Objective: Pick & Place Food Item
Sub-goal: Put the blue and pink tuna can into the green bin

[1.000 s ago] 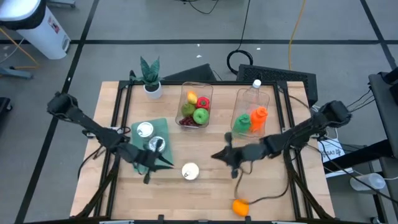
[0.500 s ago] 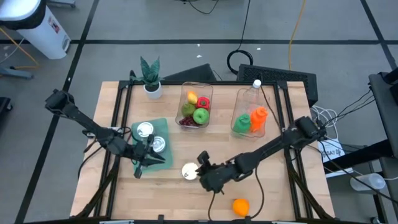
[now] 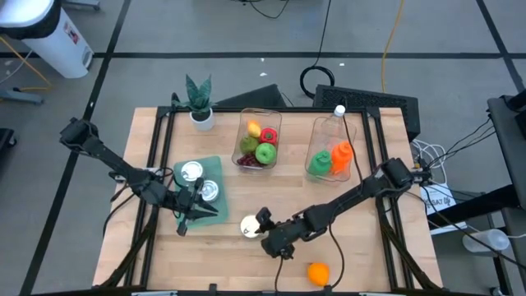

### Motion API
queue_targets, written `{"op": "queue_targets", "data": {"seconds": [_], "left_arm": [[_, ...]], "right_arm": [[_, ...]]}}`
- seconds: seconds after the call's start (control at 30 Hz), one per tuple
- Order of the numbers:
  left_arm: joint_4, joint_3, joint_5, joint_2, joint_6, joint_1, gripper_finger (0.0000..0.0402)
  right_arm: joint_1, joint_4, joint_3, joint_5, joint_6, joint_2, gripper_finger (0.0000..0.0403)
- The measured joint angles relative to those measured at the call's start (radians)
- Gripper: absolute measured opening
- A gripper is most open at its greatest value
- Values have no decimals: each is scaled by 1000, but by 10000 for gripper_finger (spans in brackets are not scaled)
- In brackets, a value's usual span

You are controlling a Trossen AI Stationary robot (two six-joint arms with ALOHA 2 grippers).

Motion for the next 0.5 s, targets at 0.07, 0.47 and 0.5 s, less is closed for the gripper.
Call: {"op": "queue_targets", "data": {"seconds": [0.07,0.47,0.5], "left_arm": [[-1,0,0,0,-3,0,51],[-17,1,-8,0,1,0,51],[-17,1,-8,0,2,0,51]], "right_arm": [[0,6,-12,3,0,-2,167],[-18,87,-93,7,-24,1,128],[-18,99,-95,9,-34,0,126]]}}
